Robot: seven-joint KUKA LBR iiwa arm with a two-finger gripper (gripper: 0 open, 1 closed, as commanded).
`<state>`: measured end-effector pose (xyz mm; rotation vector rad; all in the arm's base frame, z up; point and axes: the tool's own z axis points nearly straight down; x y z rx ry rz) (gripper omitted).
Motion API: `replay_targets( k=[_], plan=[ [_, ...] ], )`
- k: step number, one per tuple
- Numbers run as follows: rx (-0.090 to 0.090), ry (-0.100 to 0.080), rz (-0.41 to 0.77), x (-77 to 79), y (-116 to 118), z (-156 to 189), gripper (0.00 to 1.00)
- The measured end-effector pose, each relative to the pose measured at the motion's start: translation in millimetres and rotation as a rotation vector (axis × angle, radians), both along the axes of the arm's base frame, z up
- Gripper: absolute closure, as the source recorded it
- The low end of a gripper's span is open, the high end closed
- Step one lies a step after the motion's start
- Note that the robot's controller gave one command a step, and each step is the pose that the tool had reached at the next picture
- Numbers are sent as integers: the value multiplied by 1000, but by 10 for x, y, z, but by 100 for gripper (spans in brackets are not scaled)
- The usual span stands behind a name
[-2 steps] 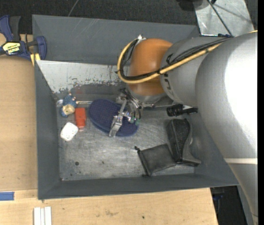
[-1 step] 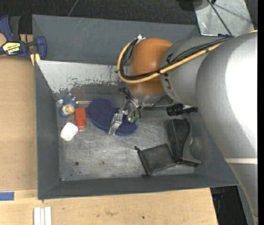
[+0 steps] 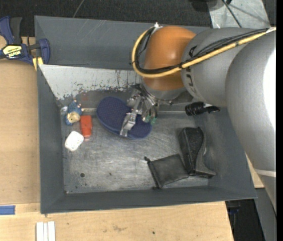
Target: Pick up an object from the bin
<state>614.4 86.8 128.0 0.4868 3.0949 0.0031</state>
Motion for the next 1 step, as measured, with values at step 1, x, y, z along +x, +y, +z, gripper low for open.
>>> replay_targets(
  k=[1],
  plan=[
    [0, 0, 2, 22, -7, 495, 100]
  ],
)
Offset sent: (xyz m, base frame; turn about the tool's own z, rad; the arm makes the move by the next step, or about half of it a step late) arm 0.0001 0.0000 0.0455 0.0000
